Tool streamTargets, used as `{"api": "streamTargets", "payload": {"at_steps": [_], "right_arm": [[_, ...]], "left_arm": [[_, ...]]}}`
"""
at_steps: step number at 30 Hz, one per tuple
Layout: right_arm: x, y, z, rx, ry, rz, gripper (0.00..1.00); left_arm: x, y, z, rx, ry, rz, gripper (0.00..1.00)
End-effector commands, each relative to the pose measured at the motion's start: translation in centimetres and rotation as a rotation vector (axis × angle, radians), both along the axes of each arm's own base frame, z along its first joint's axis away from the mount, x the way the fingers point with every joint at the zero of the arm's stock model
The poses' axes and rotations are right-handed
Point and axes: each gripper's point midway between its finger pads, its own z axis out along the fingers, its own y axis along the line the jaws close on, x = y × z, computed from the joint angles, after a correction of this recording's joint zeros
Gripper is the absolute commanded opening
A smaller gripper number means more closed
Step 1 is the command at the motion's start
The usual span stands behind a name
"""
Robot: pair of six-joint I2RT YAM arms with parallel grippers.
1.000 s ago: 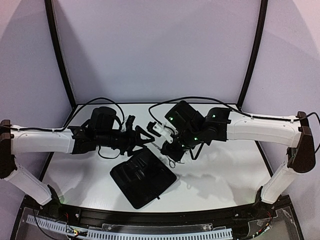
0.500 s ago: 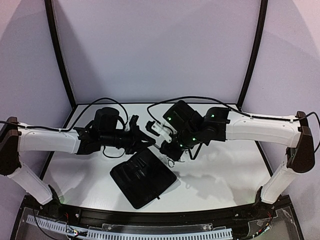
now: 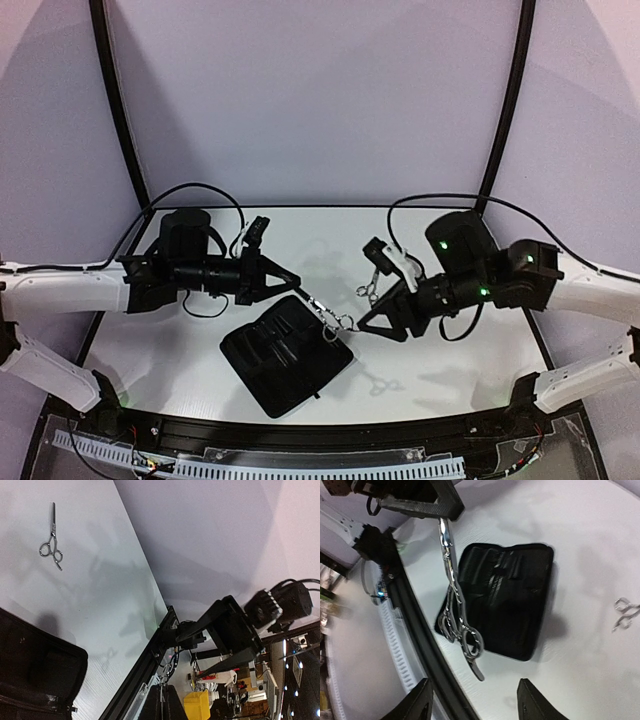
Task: Sort the hair-cutting tools
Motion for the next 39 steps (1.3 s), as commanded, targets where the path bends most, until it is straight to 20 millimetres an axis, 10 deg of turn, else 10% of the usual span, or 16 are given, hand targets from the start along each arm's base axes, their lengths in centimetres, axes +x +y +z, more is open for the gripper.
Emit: {"api": "streamTargets", "payload": {"at_steps": [1, 16, 23, 28, 34, 39], "right_arm": [[-1.5, 1.3, -0.8, 0.121, 0.183, 0.014, 0.53], [-2.6, 5.4, -0.9, 0.305, 0.305, 0.141, 0.35], [-2.9, 5.7, -0.9, 0.320, 0.325, 0.155, 0.01], [-2.5, 5.6, -0.9, 0.311, 0.357, 0.110, 0.00], [-2.8, 4.6, -1.0, 0.264, 0.393, 0.076, 0.00], [-3.4, 2.7, -3.0, 0.189, 0.454, 0.034, 0.00]], "left_arm": [[-2.5, 0.4, 0.3, -0.018, -0.040, -0.108, 0.01], [-2.5, 0.4, 1.5, -0.068, -0.081, -0.097, 0.01], [-2.2, 0.7, 1.3, -0.057, -0.092, -0.061, 0.01], [-1.4, 1.2, 1.5, -0.031, -0.113, -0.007, 0.02], [-0.1, 4.0, -0.7, 0.169, -0.100, 0.135, 0.90], [1.0, 9.9, -4.1, 0.447, -0.058, 0.359, 0.99]]}}
